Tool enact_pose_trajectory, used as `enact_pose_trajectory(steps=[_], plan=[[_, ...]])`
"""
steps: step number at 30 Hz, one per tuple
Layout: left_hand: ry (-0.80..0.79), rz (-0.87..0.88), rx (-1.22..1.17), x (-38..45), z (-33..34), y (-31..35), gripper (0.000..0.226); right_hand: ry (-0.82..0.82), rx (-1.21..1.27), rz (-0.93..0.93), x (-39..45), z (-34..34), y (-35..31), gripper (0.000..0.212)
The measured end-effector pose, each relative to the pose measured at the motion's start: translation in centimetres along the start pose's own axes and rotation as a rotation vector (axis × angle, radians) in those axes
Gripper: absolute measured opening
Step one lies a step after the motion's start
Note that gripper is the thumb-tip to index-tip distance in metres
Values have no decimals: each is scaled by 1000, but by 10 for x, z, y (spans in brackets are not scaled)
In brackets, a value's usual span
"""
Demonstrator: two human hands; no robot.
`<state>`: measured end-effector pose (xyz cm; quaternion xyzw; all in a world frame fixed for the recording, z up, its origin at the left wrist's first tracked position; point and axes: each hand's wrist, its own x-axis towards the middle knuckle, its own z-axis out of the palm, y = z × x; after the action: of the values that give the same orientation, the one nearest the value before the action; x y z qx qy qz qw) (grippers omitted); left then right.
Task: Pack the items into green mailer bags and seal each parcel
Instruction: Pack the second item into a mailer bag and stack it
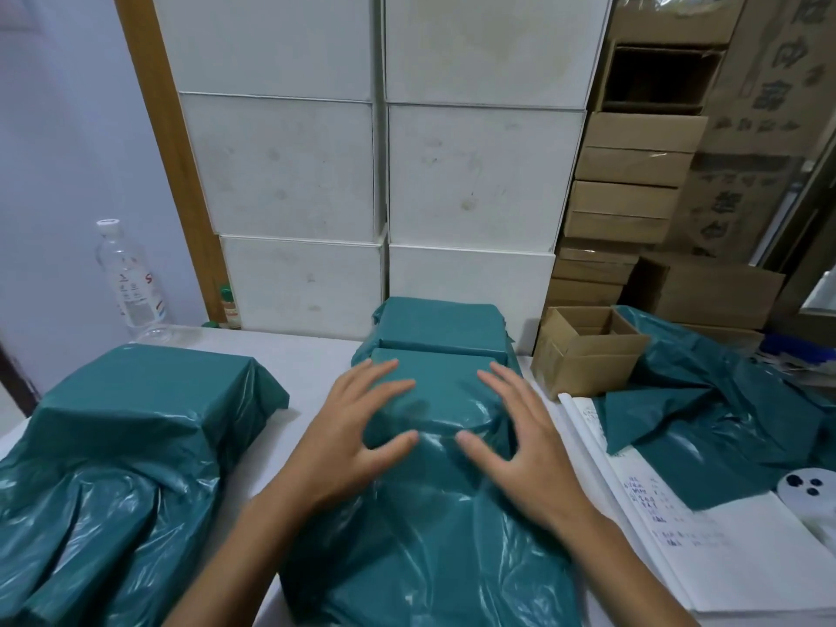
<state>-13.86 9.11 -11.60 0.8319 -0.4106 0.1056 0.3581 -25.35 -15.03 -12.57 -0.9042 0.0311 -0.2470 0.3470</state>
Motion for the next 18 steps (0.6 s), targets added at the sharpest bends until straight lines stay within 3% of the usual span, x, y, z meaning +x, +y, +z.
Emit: enact_pose_trajectory(steps=[2,5,9,15,18], plan=[[-78,40,96,-1,13,-8,68,-44,-197,-109,0,9,2,83],[-49,98,158,-5,21,-12,71,-36,-352,-210,-3,20,13,82],[-57,98,157,-7,23,-19,83,-28,-347,-268,-2,24,28,80],[-81,155,176,-5,26,-39,118,-59,-366,-394,6,25,54,117],[-62,180,163,-7,27,-48,125,-66,-355,-391,2,23,61,116]])
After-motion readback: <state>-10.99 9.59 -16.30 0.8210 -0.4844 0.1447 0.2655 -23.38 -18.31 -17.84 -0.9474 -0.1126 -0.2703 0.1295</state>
